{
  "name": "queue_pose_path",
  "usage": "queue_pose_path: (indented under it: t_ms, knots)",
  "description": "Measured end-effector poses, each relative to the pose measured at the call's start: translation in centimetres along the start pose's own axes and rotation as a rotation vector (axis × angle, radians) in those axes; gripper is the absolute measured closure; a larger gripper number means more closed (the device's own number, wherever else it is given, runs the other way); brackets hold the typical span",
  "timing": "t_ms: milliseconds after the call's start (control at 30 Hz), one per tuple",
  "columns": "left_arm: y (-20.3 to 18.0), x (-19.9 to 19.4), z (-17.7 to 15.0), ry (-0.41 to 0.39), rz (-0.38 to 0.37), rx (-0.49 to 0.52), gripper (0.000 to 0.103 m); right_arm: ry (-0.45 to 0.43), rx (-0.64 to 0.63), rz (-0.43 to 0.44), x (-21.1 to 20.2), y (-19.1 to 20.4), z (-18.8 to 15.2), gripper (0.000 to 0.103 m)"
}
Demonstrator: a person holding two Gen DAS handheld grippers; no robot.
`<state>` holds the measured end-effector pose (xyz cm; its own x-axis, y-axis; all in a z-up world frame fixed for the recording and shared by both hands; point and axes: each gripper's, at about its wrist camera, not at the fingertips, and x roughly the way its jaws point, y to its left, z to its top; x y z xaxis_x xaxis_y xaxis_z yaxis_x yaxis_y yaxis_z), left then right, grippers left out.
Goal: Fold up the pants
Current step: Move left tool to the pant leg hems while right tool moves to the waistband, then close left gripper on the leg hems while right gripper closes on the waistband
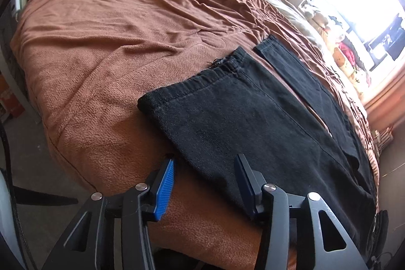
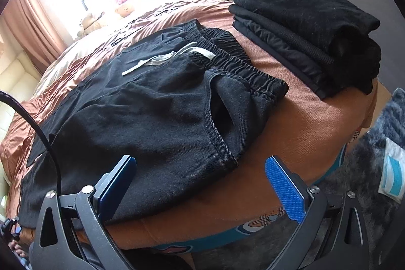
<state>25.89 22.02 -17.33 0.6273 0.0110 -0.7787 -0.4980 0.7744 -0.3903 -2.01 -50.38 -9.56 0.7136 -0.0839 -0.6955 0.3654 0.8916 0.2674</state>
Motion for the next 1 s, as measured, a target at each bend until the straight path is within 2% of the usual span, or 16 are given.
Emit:
queue_pose_path:
  t_ms: [100,233,367,533,767,800,867,900,933,1000]
  knots:
    - [0.2,0.3,0.4,-0.003,0.016,-0.006,0.064,0.022,0.036,-0.004,-1.2,1.1,-0.4,0.007]
    - [0.3,0.7,1.1,-0.011,0.017,-0.016,0.065,0.032,0.116,0.009,-3.3,1.8,-0.6,0.009]
    - [0.3,1.2,1.6,-0.014,0.016,-0.022,0.066,0.049,0.2,0.082,-5.1,1.9,0.0,0.021]
    - [0.2,1.8,2.2,-0.025,0.003,-0.033,0.066,0.032,0.271,0.191,-9.1,4.0,0.1,0.023]
    - [0.5,2.6,3.1,-0.035,-0.035,-0.069,0.067,-0.001,0.432,0.39,-14.9,7.1,-1.5,0.028]
    - [0.5,2.5,3.2,-0.038,-0.034,-0.074,0.076,-0.005,0.456,0.415,-15.8,7.6,-2.0,0.031]
    - [0.4,2.2,3.4,-0.044,-0.032,-0.079,0.089,-0.007,0.481,0.435,-17.6,8.7,-2.9,0.049]
    - [0.5,2.0,3.6,-0.05,-0.033,-0.083,0.093,-0.003,0.482,0.436,-18.8,9.5,-3.5,0.065]
    - [0.5,1.8,3.7,-0.055,-0.029,-0.088,0.095,0.002,0.484,0.43,-19.6,9.9,-4.0,0.074]
    - [0.5,1.4,4.1,-0.061,-0.049,-0.098,0.096,0.013,0.483,0.427,-21.5,11.1,-4.9,0.082]
